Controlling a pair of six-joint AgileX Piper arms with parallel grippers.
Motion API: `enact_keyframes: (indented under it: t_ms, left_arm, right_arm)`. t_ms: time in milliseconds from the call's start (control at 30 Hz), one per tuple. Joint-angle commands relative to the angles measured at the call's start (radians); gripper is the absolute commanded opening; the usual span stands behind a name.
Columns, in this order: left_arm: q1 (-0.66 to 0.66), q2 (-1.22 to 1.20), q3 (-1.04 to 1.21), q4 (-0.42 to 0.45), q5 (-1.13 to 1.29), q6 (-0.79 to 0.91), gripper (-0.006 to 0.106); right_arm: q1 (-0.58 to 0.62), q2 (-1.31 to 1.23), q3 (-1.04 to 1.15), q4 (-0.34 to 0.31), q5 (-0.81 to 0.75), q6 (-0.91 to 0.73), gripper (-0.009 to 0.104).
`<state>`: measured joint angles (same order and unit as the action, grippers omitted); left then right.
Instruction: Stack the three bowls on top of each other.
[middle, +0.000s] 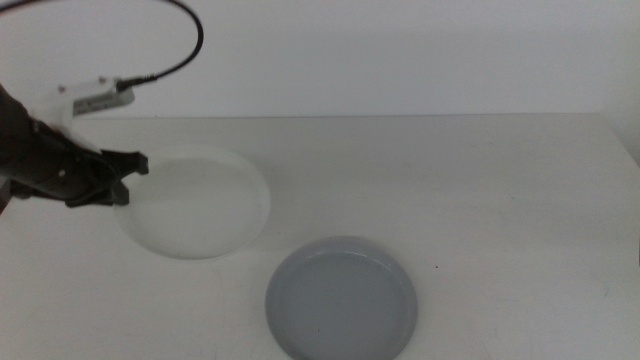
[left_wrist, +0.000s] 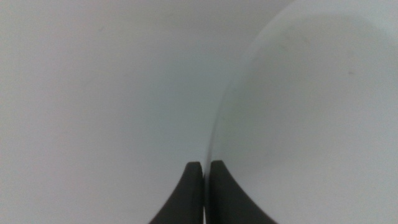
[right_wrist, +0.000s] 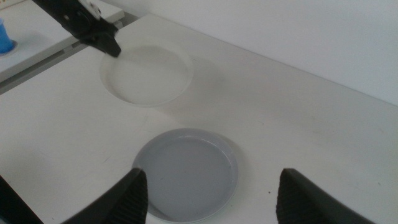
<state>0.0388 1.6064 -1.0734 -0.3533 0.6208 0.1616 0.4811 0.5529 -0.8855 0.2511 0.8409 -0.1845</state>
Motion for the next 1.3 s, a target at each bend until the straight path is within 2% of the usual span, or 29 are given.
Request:
enact_keyframes:
  t_ms: [0,367,567,800,900,1000,1033,1133,1167,1267]
  left_arm:
    - [-0.051,-0.106,-0.022,-0.025,0.012,-0.032,0.0]
    - [-0.377,-0.098,-0.022,-0.025,0.033,-0.1,0.0]
    - [-0.485,-0.019,-0.022,-0.026,0.002,-0.114,0.0]
    - [-0.529,0.066,-0.022,-0.037,-0.036,-0.116,0.003]
    - [-0.529,0.085,-0.022,-0.037,-0.033,-0.115,0.018]
    - [-0.529,0.084,-0.022,-0.029,-0.033,-0.112,0.05]
    - [-0.528,0.08,-0.022,-0.018,-0.033,-0.111,0.064]
    - [-0.527,0.05,-0.022,0.038,-0.033,-0.111,0.101]
    - [-0.527,0.032,-0.022,0.05,-0.03,-0.113,0.105]
    - [-0.522,-0.042,-0.022,0.099,-0.017,-0.118,0.105]
  right_arm:
    - [0.002,0.007,-0.021,0.007,-0.072,-0.003,0.053]
    - [0.002,0.007,-0.021,0.007,-0.072,-0.003,0.053]
    - [0.002,0.007,-0.021,0.007,-0.072,-0.003,0.053]
    - [0.002,0.007,-0.021,0.007,-0.072,-0.003,0.053]
    - [0.002,0.007,-0.021,0.007,-0.072,-0.003,0.053]
    - [0.002,0.007,-0.021,0.007,-0.072,-0.003,0.053]
    - [0.002,0.007,-0.021,0.007,-0.072,-0.003,0.053]
    - [0.002,0.007,-0.021,0.007,-0.072,-0.003,0.053]
    - [0.002,0.007,-0.021,0.007,-0.072,-0.003,0.053]
    - [0.002,0.007,-0.021,0.007,-0.072,-0.003,0.053]
